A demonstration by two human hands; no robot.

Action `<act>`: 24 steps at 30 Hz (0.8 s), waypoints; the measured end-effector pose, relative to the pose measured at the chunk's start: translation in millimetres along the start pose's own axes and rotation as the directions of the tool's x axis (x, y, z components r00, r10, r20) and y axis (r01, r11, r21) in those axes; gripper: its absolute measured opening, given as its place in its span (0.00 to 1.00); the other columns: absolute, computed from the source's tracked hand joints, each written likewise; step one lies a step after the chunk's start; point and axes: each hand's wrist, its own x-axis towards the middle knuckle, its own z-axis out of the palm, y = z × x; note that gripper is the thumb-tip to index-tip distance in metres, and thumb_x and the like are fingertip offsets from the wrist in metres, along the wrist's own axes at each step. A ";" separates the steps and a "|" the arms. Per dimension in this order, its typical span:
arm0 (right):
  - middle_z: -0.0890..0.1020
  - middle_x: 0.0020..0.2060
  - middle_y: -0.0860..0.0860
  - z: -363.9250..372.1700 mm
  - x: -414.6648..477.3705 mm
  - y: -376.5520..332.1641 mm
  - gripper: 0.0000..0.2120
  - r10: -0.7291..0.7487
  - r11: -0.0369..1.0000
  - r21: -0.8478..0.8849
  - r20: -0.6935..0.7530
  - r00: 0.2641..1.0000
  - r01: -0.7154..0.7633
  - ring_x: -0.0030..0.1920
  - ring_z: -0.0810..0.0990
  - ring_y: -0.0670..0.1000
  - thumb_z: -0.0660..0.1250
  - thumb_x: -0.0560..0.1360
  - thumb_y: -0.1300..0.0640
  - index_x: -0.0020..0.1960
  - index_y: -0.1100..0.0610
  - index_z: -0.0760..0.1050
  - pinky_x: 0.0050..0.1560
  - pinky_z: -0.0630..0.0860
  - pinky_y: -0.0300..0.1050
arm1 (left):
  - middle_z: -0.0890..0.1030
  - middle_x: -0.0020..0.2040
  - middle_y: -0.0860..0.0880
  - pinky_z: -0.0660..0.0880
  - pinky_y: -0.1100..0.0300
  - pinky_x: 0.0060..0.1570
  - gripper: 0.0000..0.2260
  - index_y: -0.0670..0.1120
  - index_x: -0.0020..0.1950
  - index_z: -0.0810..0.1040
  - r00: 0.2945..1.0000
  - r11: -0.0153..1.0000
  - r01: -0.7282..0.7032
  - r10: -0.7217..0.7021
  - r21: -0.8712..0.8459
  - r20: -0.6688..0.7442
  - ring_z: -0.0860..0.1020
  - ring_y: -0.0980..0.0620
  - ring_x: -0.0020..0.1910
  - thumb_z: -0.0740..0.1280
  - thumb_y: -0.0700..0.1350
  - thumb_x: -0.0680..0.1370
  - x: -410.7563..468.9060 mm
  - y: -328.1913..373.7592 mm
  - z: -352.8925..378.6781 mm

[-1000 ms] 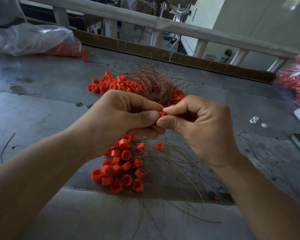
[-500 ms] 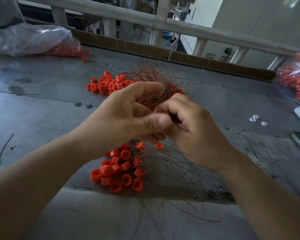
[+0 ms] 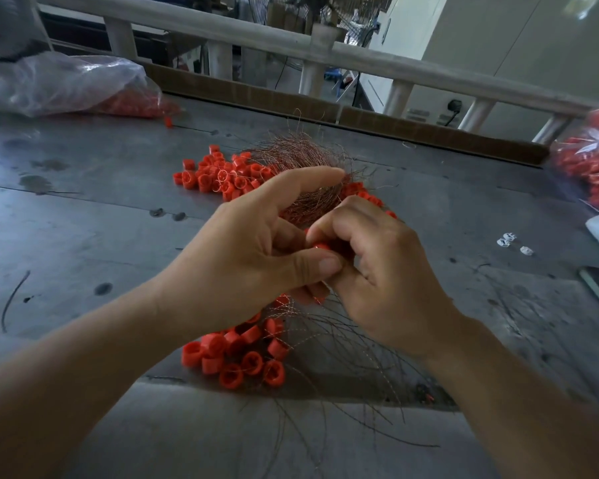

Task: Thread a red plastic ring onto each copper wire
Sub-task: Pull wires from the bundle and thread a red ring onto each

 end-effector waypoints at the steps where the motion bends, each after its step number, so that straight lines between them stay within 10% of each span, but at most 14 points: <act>1: 0.71 0.36 0.44 -1.7 -0.2 -0.8 0.04 -0.007 1.000 0.005 -0.001 1.000 0.007 0.37 0.71 0.39 0.64 0.67 0.67 0.40 0.60 0.75 0.39 0.69 0.28 | 0.83 0.37 0.44 0.79 0.60 0.35 0.28 0.58 0.63 0.67 1.000 1.000 -0.002 0.002 -0.005 -0.002 0.83 0.49 0.34 0.70 0.50 0.65 0.0 -0.1 0.1; 24: 0.76 0.40 0.47 -11.7 0.6 -3.2 0.12 -0.101 0.988 0.101 -0.155 0.983 0.118 0.41 0.74 0.40 0.72 0.66 0.59 0.48 0.53 0.75 0.42 0.71 0.30 | 0.83 0.41 0.50 0.77 0.66 0.38 0.32 0.60 0.62 0.68 0.999 0.999 -0.049 0.049 -0.022 0.003 0.83 0.53 0.39 0.74 0.47 0.62 3.3 0.6 -6.3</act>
